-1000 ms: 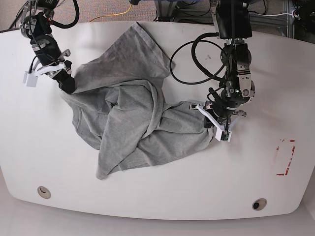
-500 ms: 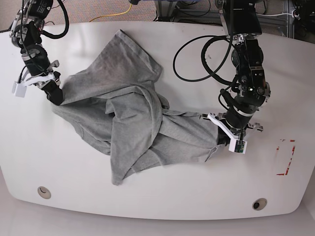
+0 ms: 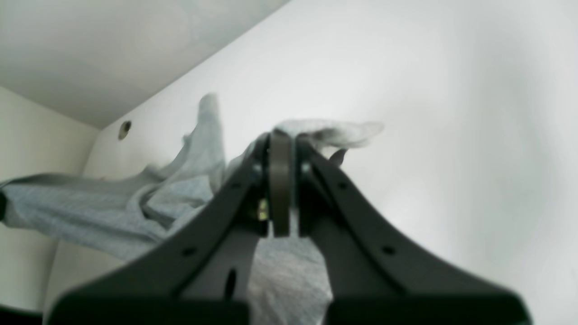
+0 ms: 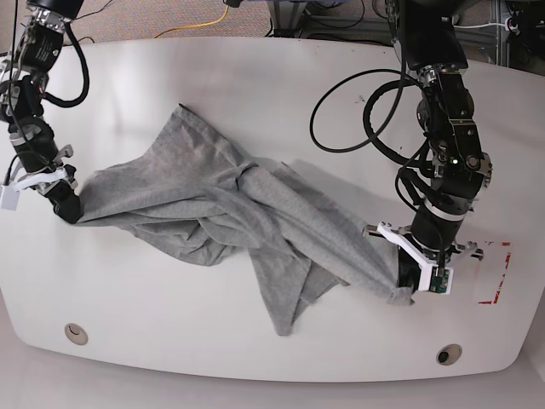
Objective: Layout the t-shirt on the table in an organized manner, then fold the t-shirt properly
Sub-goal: 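Stretch the shirt between both grippers, pulling them apart and lifting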
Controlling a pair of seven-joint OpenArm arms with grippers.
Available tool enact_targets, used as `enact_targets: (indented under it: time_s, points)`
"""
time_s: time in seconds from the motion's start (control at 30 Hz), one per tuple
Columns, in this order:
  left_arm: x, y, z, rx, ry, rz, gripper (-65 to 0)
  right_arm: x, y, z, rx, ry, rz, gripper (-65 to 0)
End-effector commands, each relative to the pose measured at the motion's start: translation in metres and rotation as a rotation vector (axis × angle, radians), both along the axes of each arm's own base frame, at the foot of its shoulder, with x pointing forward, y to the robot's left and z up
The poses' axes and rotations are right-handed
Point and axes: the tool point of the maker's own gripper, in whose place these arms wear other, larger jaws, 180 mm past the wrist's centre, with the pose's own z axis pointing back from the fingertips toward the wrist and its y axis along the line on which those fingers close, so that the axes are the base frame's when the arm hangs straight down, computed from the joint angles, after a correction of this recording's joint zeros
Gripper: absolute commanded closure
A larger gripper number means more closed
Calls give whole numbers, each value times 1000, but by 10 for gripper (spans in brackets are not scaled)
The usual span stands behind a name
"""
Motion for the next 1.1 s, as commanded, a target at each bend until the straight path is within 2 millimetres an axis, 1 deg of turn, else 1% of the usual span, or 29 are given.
enact_targets:
  time_s: [0.0, 0.1, 0.23, 0.3, 0.43, 0.53, 0.6, 0.8, 0.87, 0.97, 1.0, 1.07]
  points:
    - [9, 3, 34, 8, -104, 4, 0, 18, -19, 31, -44, -79, -13, 0]
    - [16, 8, 52, 25, -145, 10, 0, 31, -33, 44, -58, -105, -29, 0]
    - [24, 11, 75, 35, -180, 19, 0, 54, -40, 61, -75, -127, -14, 0]
    - [27, 15, 81, 49, -176, 27, 0, 63, -43, 68, -84, -132, -10, 0]
    - [29, 22, 81, 70, -142, 43, 0, 76, -52, 74, -80, -136, -20, 0]
    - [27, 34, 76, 66, -112, 75, 0, 86, -58, 77, -60, -141, -33, 0]
    - [24, 45, 67, 65, -75, 104, 0, 91, -61, 78, -48, -142, -40, 0]
    - [9, 77, 42, 54, -9, 183, 0, 97, -66, 79, -55, -129, -43, 0]
    - [2, 88, 31, 65, 20, 205, 0, 98, -67, 81, -60, -130, -43, 0]
    - [-5, 99, 20, 90, 51, 222, 0, 98, -67, 80, -58, -129, -42, 0]
    - [-7, 100, 18, 94, 57, 223, 0, 98, -67, 80, -58, -129, -42, 0]
    - [-13, 101, 5, 100, 90, 223, 0, 98, -67, 80, -58, -127, -42, 0]
